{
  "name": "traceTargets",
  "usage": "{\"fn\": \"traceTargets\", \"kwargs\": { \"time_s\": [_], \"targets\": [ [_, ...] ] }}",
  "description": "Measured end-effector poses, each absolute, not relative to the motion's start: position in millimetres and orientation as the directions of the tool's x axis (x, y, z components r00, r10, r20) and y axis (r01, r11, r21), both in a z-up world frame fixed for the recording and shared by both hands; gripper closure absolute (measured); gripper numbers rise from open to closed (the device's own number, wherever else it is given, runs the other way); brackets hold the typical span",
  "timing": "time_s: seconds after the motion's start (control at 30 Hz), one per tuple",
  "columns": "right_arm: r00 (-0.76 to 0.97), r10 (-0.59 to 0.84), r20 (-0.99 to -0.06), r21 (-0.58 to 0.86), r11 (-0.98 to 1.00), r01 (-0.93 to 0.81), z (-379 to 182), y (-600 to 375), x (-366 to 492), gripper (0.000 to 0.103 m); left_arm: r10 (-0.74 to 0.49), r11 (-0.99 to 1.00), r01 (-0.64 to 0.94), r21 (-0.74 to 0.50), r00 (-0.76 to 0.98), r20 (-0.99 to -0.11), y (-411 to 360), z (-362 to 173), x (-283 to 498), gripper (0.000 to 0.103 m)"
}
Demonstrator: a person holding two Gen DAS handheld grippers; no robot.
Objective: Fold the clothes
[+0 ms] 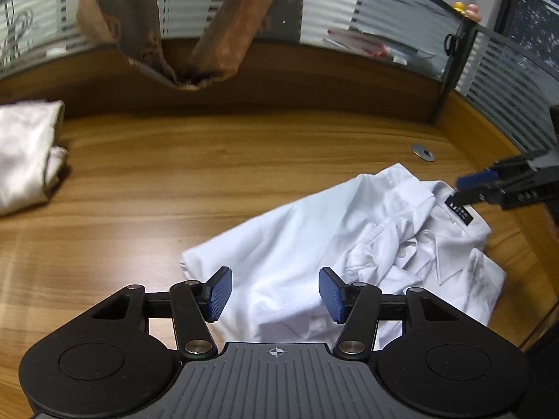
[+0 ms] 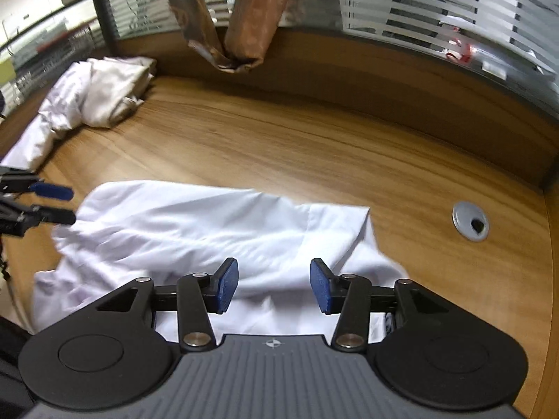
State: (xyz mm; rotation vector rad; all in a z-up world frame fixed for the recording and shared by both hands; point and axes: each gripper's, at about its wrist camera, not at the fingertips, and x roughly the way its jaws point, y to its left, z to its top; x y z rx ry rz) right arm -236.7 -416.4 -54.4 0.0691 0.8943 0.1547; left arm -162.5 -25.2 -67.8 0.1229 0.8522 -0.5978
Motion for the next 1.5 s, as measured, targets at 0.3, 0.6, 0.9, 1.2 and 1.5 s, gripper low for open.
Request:
{"fn": "traceTargets", "kwargs": {
  "time_s": [0.3,0.6,0.9,1.2,1.5],
  "targets": [
    [0.65,0.16,-0.743,0.141,0.987,-0.081,-42.0,-368.7,-312.1,0.05,-0.445,0.676,0.736,0.041,0.452,-0.773,-8.2,-40.1,-143.2,0.041],
    [0.684,0.037,-0.729,0.065,0.998,0.014,-51.8,-261.5,-360.0,0.044,-0.527,0.165,0.981,0.098,0.171,-0.833,-2.4,-51.1,-107.2,0.034],
    [0.648,-0.058,-0.759,0.026,0.992,0.12,-73.0,-144.2,-361.4,0.039,-0.513,-0.221,0.969,0.114,-0.016,-0.858,0.8,-65.4,-97.0,0.027],
    [0.577,-0.135,-0.805,-0.112,0.991,0.076,-105.5,-81.0,-325.2,0.04,-0.51,-0.453,0.88,0.142,-0.125,-0.851,-5.9,-78.9,-102.6,0.014],
    [0.524,-0.334,-0.783,-0.345,0.935,0.082,-107.5,-55.3,-309.6,0.088,-0.532,-0.581,0.777,0.241,-0.139,-0.835,-6.4,-109.3,-126.9,0.011]
  ]
}}
